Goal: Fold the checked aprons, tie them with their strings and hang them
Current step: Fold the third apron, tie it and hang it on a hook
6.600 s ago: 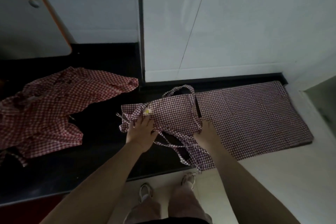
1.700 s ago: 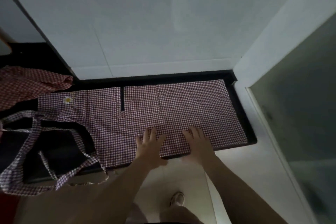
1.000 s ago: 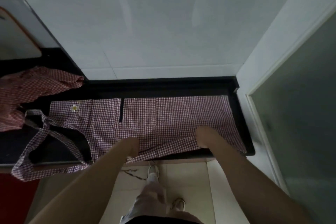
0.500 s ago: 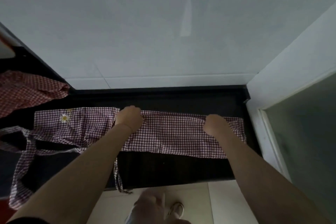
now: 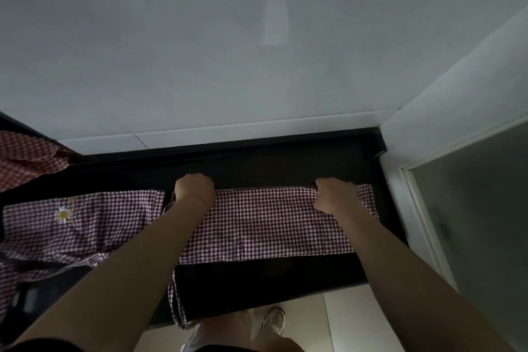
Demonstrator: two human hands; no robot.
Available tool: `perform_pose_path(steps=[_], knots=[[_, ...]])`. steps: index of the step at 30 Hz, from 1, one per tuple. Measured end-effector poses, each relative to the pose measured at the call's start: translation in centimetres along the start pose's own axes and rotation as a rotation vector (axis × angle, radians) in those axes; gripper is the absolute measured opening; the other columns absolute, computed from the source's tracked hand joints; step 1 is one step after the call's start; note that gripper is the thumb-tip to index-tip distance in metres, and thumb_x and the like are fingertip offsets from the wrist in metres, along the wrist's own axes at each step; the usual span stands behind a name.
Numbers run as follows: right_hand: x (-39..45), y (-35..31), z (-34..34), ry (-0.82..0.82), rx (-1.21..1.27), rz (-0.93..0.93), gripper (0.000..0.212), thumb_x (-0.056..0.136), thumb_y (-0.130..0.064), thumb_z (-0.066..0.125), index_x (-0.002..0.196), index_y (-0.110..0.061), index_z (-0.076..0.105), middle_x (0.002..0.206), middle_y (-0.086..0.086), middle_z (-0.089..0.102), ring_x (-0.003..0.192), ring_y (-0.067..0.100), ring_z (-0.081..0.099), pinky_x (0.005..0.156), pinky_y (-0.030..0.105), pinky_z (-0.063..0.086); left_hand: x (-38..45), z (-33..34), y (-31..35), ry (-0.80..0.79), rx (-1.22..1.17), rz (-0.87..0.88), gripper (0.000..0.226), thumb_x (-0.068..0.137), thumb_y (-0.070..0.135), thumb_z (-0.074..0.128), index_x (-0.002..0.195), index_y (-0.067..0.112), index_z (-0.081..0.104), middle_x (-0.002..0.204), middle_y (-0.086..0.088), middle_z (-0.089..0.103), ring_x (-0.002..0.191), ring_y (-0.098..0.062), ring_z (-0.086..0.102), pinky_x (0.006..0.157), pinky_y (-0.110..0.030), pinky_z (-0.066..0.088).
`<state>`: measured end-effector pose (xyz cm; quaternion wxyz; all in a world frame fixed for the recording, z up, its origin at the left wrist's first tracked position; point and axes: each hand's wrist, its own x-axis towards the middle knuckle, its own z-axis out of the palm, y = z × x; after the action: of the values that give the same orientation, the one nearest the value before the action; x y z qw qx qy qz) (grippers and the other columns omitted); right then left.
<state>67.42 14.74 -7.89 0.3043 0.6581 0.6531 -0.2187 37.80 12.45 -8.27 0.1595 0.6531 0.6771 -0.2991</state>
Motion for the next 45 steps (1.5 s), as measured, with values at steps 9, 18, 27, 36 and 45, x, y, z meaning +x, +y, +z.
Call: perform_pose_path(steps=[9, 18, 27, 36, 45], knots=[[-1.0, 2.2, 1.2, 0.195, -0.012, 0.033, 0.019, 0.098, -0.037, 0.05, 0.102, -0.023, 0.062, 0.105, -0.003, 0.067, 0.099, 0.019, 0.061, 0.107, 0.044, 0.028, -0.2, 0.1, 6.2, 0.14, -0.194, 0.298, 0.037, 0.098, 0.042, 0.04, 0.117, 0.016, 0.057, 0.116, -0.005, 0.056, 0.107, -0.021, 0.052, 0.096, -0.034, 0.044], [-0.3, 7.0, 2.4, 0.082, -0.097, 0.291, 0.035, 0.105, -0.027, 0.035, 0.128, -0.015, 0.058, 0.131, 0.007, 0.059, 0.124, 0.027, 0.052, 0.114, 0.053, 0.029, 0.1, 0.7, 6.4, 0.2, -0.132, 0.278, 0.03, 0.102, 0.03, 0.036, 0.121, 0.013, 0.052, 0.116, -0.009, 0.056, 0.104, -0.023, 0.054, 0.088, -0.034, 0.044], [-4.9, -1.7, 7.4, 0.508, 0.095, 0.008, 0.049, 0.096, -0.042, 0.047, 0.136, -0.014, 0.044, 0.128, 0.019, 0.05, 0.108, 0.034, 0.053, 0.073, 0.044, 0.05, -3.6, 3.7, 9.3, 0.529, -0.26, 0.277, 0.014, 0.083, 0.014, 0.061, 0.097, 0.012, 0.061, 0.095, -0.01, 0.059, 0.087, -0.03, 0.059, 0.074, -0.043, 0.048], [-4.9, 2.5, 10.9, 0.194, 0.242, 0.135, 0.096, 0.079, -0.089, 0.014, 0.148, -0.038, -0.03, 0.16, 0.007, -0.031, 0.144, 0.054, -0.012, 0.107, 0.078, 0.013, -8.1, 7.2, 10.5, 0.319, -0.231, 0.255, 0.056, 0.1, 0.032, 0.034, 0.154, 0.022, 0.019, 0.163, -0.008, 0.01, 0.151, -0.028, 0.005, 0.12, -0.052, 0.012], [-5.8, 2.2, 5.7, 0.168, -0.085, 0.025, 0.077, 0.099, -0.044, 0.046, 0.157, -0.014, 0.005, 0.163, 0.02, -0.001, 0.148, 0.046, 0.002, 0.114, 0.069, 0.013, -14.2, 9.4, 1.4, 0.316, -0.397, -0.31, 0.079, 0.081, 0.027, 0.06, 0.149, 0.018, 0.021, 0.15, -0.016, 0.029, 0.138, -0.035, 0.029, 0.111, -0.052, 0.029]])
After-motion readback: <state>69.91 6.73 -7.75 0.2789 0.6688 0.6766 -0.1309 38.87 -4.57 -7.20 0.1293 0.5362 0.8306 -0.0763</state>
